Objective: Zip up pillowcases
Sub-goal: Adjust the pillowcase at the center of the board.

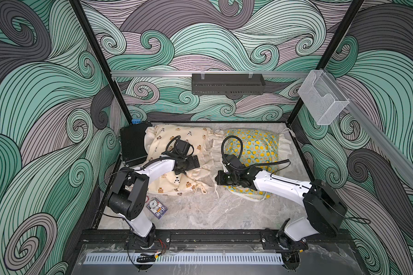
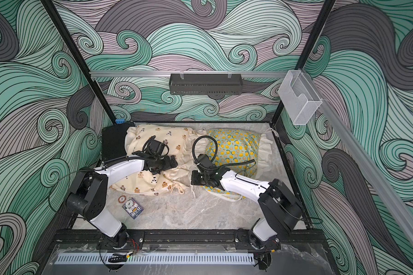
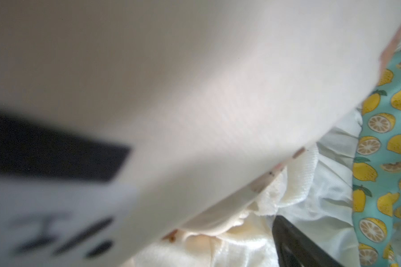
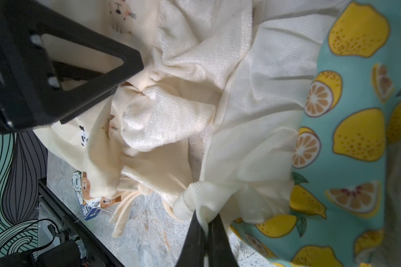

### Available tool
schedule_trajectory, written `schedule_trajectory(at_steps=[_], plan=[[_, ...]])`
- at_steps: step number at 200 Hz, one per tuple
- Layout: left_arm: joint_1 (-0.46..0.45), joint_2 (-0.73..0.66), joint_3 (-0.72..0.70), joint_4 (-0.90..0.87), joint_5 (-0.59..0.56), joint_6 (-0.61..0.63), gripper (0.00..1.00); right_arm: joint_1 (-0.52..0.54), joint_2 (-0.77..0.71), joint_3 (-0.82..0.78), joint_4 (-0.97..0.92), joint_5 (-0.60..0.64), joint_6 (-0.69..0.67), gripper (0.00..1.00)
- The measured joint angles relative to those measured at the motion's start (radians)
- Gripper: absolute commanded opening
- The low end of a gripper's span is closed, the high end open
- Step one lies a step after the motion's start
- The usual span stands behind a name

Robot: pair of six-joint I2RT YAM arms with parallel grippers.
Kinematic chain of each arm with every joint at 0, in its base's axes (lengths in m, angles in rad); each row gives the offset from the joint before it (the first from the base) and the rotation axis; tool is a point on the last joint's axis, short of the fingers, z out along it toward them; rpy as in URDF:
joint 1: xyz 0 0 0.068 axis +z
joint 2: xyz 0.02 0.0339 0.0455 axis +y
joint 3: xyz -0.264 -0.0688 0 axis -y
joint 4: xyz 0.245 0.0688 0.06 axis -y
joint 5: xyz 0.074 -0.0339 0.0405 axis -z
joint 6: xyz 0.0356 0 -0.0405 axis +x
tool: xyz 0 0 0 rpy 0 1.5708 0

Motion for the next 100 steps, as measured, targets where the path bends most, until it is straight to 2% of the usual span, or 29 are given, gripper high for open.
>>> schedule_trajectory(at_steps=[46, 78, 100], plan=[[0.000, -0.107, -0.053, -0.003, 0.072, -0.022, 0.99, 0.000, -0.101, -0.002, -0.103, 0.068, -0.040, 0.49], [-0.017, -0.232, -0.118, -0.003, 0.112, -0.035, 0.97, -0.002, -0.237, -0.023, -0.198, 0.142, -0.071, 0.60], [-0.072, -0.298, -0.137, -0.014, 0.129, -0.038, 0.95, -0.021, -0.316, -0.051, -0.260, 0.180, -0.079, 0.65]])
